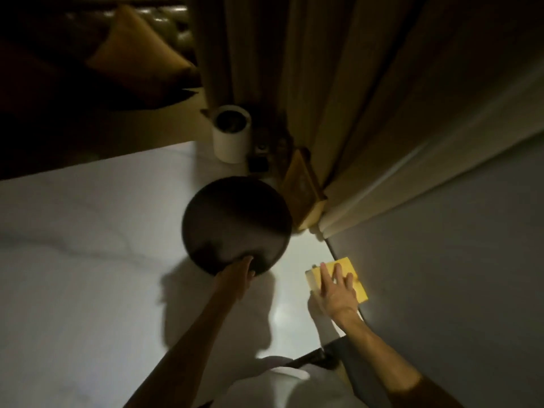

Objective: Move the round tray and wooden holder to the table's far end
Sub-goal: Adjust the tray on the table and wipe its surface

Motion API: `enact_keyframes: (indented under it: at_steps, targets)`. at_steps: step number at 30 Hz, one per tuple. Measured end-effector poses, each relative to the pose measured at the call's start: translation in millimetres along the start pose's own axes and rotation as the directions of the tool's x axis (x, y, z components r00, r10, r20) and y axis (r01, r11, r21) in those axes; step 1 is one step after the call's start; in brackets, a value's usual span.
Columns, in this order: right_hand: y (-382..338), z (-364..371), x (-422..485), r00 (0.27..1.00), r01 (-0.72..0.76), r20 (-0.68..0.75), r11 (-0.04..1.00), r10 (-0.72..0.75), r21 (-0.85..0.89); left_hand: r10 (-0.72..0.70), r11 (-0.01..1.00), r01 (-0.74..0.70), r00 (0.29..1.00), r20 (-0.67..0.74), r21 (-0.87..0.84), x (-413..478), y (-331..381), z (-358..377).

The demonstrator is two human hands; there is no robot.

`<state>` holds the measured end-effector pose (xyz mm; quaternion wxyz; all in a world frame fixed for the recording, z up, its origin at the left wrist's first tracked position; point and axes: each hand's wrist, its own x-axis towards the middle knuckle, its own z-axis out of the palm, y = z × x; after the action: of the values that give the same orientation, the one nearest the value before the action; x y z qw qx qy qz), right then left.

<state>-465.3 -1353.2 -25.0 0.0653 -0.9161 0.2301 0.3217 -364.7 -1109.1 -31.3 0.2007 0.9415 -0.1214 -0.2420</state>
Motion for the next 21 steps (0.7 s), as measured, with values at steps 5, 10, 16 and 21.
enact_keyframes:
  at_steps: [5,10,16,21]
  targets:
    - [-55.3,-15.3,10.9,0.995,-0.031,-0.095,1.000,0.031,-0.003,-0.194,0.955,0.186,0.981,-0.014,-0.230,1.4,-60.6,-37.7]
    - [-123.4,-14.0,25.6,0.985,0.172,-0.011,0.984,-0.172,0.039,-0.220,0.953,0.235,0.970,0.100,-0.191,14.4,-88.7,-32.0]
    - [-144.3,14.7,36.5,0.971,0.219,0.128,0.966,-0.201,-0.137,-0.158,0.985,0.139,0.960,0.229,0.098,18.4,-90.0,4.1]
    - [-142.3,6.1,47.1,0.962,0.272,0.053,0.954,-0.267,-0.129,-0.164,0.974,0.123,0.962,0.219,0.188,11.6,-85.5,11.3]
